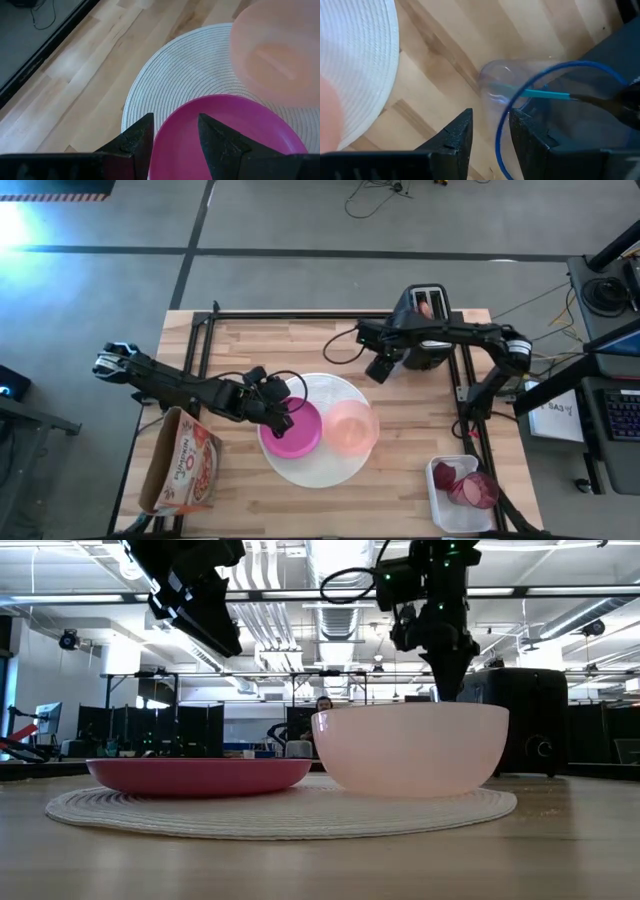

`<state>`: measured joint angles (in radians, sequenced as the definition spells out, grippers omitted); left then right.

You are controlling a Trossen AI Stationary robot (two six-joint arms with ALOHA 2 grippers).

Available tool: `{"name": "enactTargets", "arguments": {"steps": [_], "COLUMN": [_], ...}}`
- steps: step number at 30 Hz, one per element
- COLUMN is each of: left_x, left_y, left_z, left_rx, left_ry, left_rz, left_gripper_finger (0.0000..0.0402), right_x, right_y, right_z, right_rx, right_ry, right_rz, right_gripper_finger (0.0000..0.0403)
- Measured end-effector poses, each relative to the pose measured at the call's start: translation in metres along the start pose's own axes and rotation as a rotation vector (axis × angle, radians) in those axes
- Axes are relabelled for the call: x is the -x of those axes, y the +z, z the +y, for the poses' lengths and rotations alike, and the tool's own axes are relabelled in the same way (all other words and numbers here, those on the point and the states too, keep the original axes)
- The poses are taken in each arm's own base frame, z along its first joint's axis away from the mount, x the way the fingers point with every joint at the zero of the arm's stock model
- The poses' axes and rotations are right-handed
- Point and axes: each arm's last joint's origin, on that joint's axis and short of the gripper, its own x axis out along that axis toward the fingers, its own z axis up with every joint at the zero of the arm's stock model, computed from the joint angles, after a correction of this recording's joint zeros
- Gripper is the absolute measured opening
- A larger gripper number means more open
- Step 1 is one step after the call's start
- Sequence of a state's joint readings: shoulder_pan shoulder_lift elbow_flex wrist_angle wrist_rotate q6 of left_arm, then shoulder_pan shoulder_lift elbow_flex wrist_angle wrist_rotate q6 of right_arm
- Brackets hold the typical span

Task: Arrange a breakfast setting
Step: Adjust the transparent cup

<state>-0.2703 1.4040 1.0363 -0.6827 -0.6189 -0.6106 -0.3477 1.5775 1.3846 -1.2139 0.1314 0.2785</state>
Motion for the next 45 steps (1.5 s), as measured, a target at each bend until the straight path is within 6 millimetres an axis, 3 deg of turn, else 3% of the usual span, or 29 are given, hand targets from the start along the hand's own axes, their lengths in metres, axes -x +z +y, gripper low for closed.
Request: {"name": "enactTargets", "arguments": {"steps": [11,18,29,35,45], "left_x": [0.000,0.004,0.032,0.045,0.052], "left_y": [-0.001,0.000,0.008,0.011,0.012], "left_z": [0.001,0.004,0.023,0.032,0.038], "left_rx": [-0.010,-0.015,0.028,0.031,0.029], "left_ry": [0.008,0.004,-0.025,-0.048,-0.056], "left_rz": [0.012,0.004,-0.085,-0.123,-0.139], "left_gripper_finger": [0.0137,0.0137,0.0137,0.0137,0.0137], "right_x": [-0.016,-0.009,0.007,-0.008,-0.027], "right_y": [0.006,0.016,0.041,0.052,0.095], "right_z": [0.005,0.006,-0.002,-0.009,-0.008], "right_rx": [0.063,0.137,0.231,0.214,0.288], "right_ry": [0.015,0.033,0.069,0.097,0.073], "right_rz": [0.062,-0.012,-0.215,-0.183,-0.172], "right_gripper_finger": [0.0013,0.0010,0.0009,0.0009,0.0009]}}
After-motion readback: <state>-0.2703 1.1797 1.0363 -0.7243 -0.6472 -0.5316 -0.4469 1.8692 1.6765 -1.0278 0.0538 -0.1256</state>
